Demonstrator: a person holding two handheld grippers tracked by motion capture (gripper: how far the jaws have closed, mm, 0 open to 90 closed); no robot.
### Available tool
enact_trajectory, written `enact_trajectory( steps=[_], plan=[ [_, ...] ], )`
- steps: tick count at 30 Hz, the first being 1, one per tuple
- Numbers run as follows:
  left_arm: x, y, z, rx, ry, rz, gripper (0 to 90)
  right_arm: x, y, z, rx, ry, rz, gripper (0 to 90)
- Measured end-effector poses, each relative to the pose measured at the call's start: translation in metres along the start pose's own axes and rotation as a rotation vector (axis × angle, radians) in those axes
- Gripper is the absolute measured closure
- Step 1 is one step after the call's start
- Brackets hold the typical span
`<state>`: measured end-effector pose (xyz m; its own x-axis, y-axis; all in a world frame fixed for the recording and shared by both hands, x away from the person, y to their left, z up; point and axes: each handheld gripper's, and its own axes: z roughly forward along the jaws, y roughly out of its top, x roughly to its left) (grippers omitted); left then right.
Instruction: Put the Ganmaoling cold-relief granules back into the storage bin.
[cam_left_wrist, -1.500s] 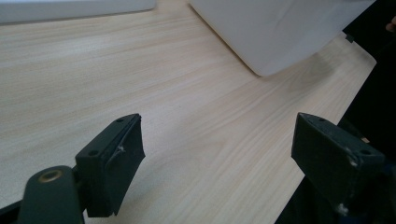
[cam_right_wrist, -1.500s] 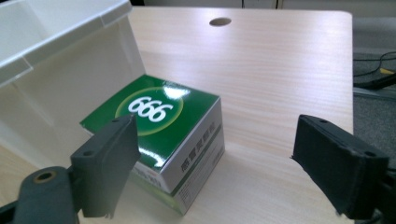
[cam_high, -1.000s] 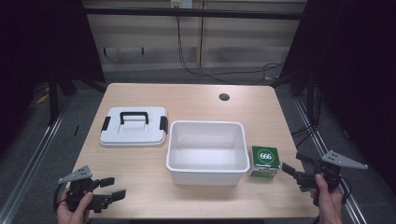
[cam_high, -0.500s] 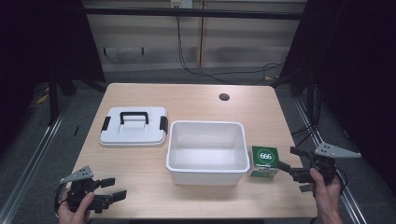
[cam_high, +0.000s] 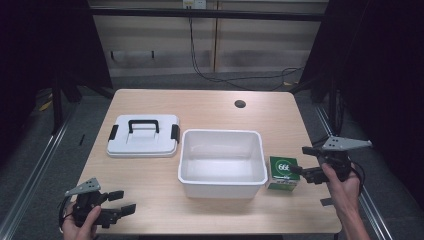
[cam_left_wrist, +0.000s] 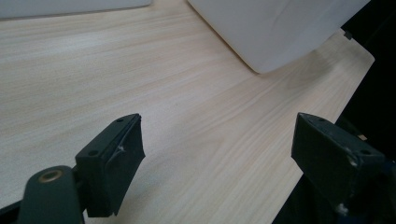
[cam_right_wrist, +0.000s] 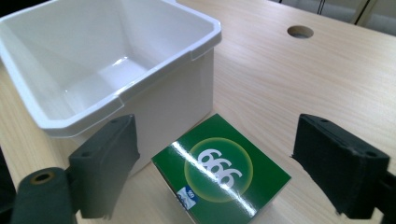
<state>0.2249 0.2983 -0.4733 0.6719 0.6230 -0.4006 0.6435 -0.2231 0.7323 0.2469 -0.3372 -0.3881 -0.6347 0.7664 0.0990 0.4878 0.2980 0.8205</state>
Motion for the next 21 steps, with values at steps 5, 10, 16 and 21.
enact_trajectory(
  steps=[5,10,16,21],
  plan=[
    [0.0,0.0,0.0,0.003,0.001,0.0,16.8,-0.007,0.011,0.003,0.045,0.035,0.014,13.2],
    [0.0,0.0,0.001,0.007,-0.003,0.002,16.9,-0.01,0.019,0.004,0.082,0.076,0.008,13.3],
    [0.001,0.0,0.0,0.005,-0.005,0.003,16.9,-0.009,0.027,0.01,0.113,0.187,-0.036,13.7],
    [0.0,0.0,0.001,0.007,-0.005,0.002,16.8,-0.004,0.037,0.016,0.171,0.135,-0.07,13.2]
  ],
)
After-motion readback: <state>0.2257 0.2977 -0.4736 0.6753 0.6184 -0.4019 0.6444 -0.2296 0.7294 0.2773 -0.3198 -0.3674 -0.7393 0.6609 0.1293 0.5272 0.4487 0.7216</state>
